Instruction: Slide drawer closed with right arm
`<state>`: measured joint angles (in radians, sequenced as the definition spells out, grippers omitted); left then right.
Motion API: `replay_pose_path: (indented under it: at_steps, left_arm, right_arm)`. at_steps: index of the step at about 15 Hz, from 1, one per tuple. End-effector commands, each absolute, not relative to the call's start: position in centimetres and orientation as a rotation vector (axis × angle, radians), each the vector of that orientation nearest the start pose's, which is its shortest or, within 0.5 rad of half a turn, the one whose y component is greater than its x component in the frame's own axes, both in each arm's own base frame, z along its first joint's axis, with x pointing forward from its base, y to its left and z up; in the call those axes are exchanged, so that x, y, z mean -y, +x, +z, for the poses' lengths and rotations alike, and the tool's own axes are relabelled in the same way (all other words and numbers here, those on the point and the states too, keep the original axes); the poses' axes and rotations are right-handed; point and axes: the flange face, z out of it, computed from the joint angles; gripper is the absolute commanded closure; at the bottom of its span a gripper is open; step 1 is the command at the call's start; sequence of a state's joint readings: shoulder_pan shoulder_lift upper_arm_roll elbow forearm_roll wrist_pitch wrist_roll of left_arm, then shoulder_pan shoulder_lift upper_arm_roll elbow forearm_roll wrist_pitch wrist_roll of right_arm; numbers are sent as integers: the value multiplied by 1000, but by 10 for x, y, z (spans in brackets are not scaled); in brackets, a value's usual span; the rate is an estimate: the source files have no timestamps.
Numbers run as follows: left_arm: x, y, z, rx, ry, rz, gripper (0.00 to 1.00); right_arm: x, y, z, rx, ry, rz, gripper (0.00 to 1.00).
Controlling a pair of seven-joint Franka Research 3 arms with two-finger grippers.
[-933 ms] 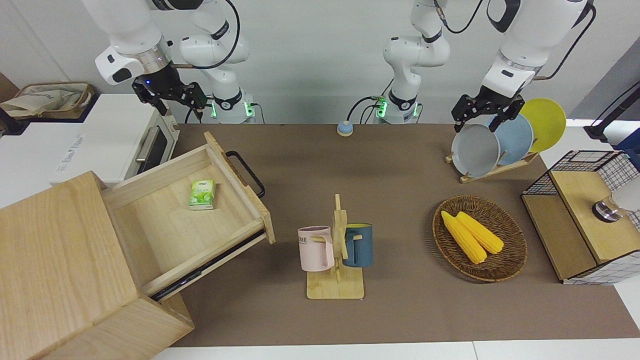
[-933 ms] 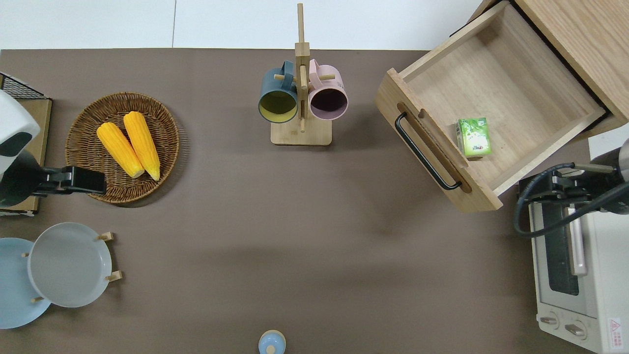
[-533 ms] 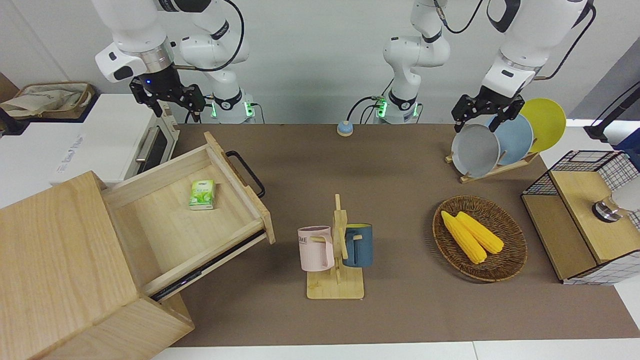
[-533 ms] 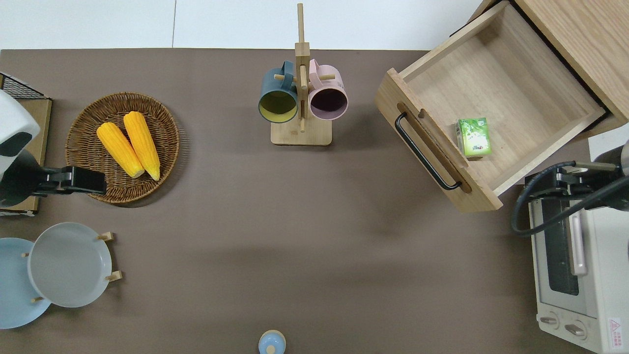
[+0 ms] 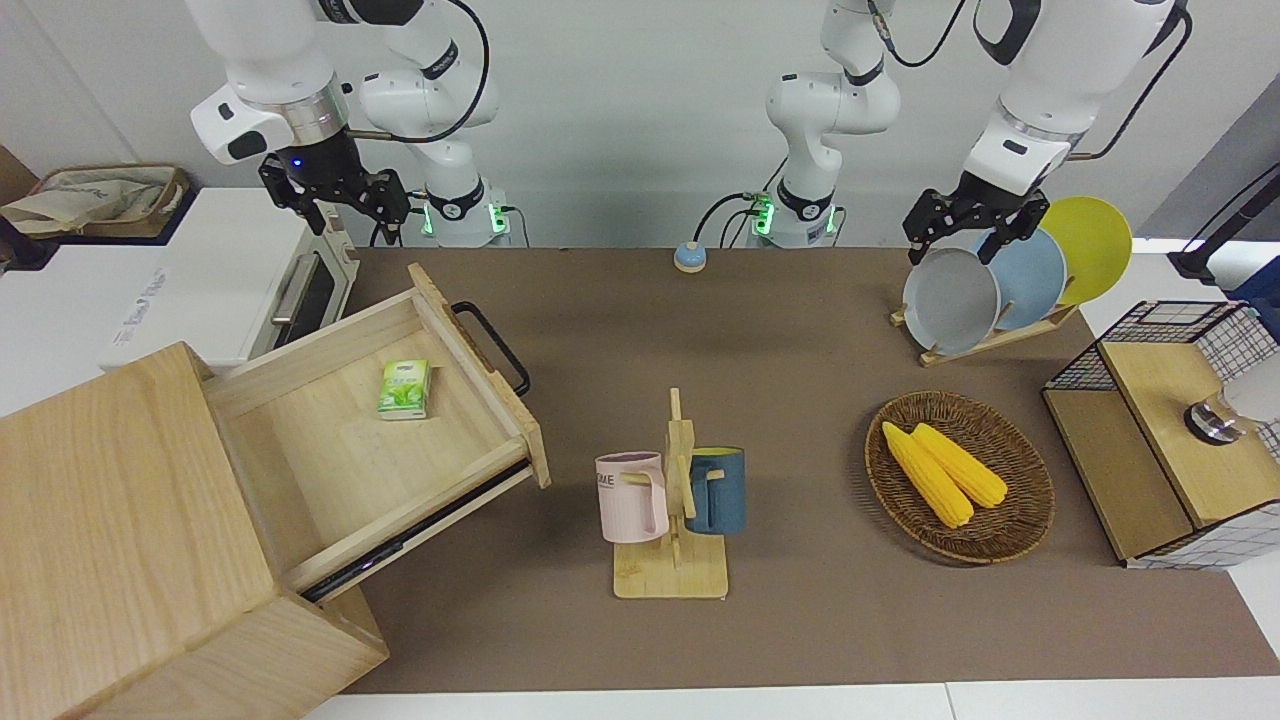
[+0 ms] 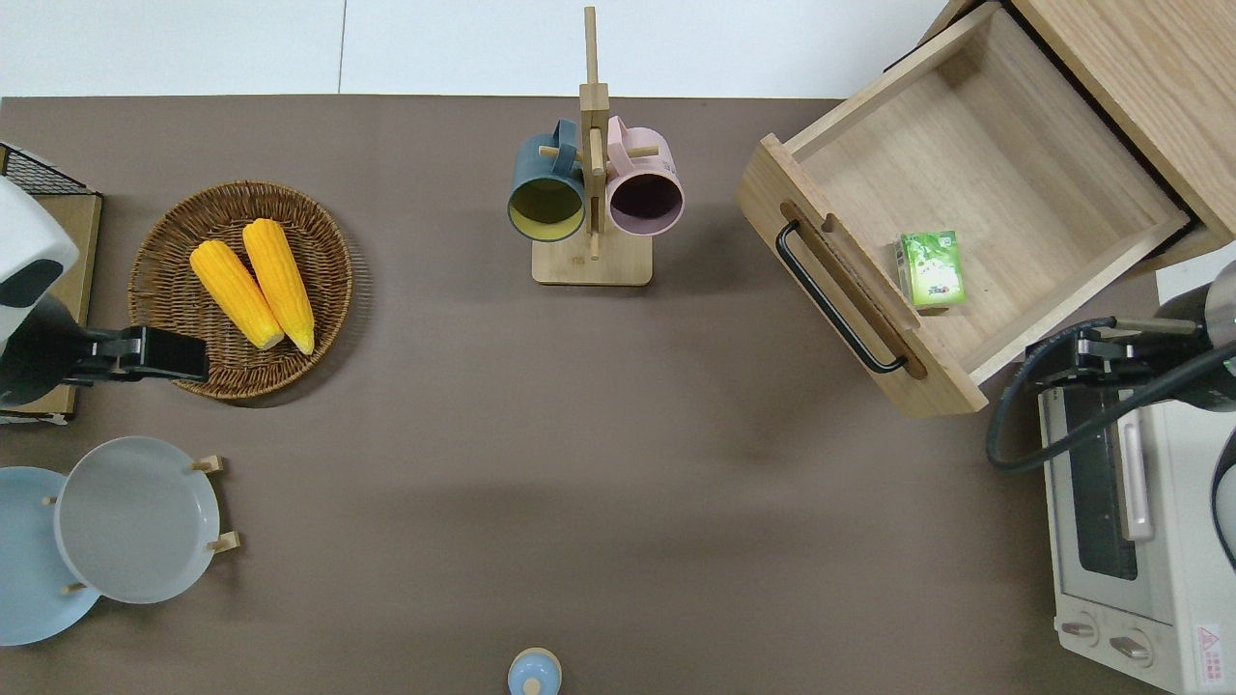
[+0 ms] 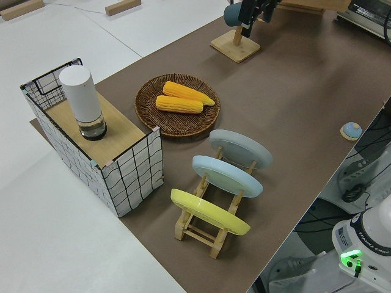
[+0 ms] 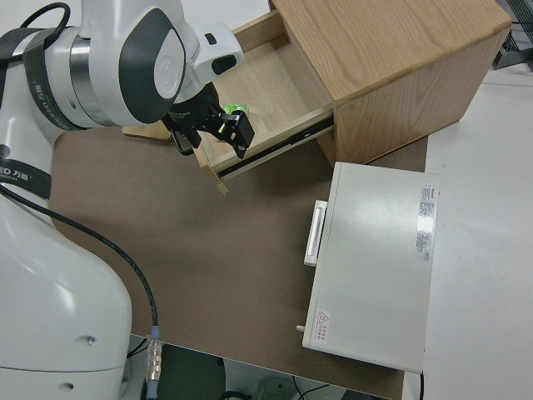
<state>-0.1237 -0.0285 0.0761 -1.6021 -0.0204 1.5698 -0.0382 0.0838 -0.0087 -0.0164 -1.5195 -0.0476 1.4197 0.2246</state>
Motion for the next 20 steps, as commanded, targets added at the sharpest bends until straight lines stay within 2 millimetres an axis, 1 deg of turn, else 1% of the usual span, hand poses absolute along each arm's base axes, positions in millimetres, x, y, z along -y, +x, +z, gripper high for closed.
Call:
replay_pose_path:
  at_steps: [1,2,4,6,9,12,14,15,16,17,20]
  left_arm:
    - [26,541,630,-17,-3152,11,2]
    - [26,541,630,-17,-3152,13,2]
    - [26,541,630,-17,-3152,13,5]
    - [26,541,630,-17,-3152,13,5]
    - [26,541,630,-17,-3152,13,2]
    - [26,541,630,-17,-3152,13,2]
    - [26,541,630,-17,-3152,11,2]
    - [26,541,630,-17,-3152,13,5]
    - [26,541,630,-17,-3152,13,2]
    - [26,541,630,-17,-3152,11,5]
    - [26,541,630,-17,-3152,13,2]
  right_arm:
    - [-30,527,644,-252,-3194,117,964]
    - [-33,527,644,-266,-3194,115,1000]
    - [-37,525,645,-313,-3192,116,1000]
    - [-47,523,645,-346,-3191,125,1000]
    - [-73,517,646,-510,-3157,133,1000]
    - [-93,513,647,-675,-3083,148,1000]
    - [-100,510,649,-777,-3023,168,1000]
    - [-111,508,650,-796,-3008,167,1000]
    - [-117,508,650,-833,-3000,166,1000]
    - [-128,505,646,-865,-2994,175,1000]
    - [-148,503,643,-920,-2957,173,1000]
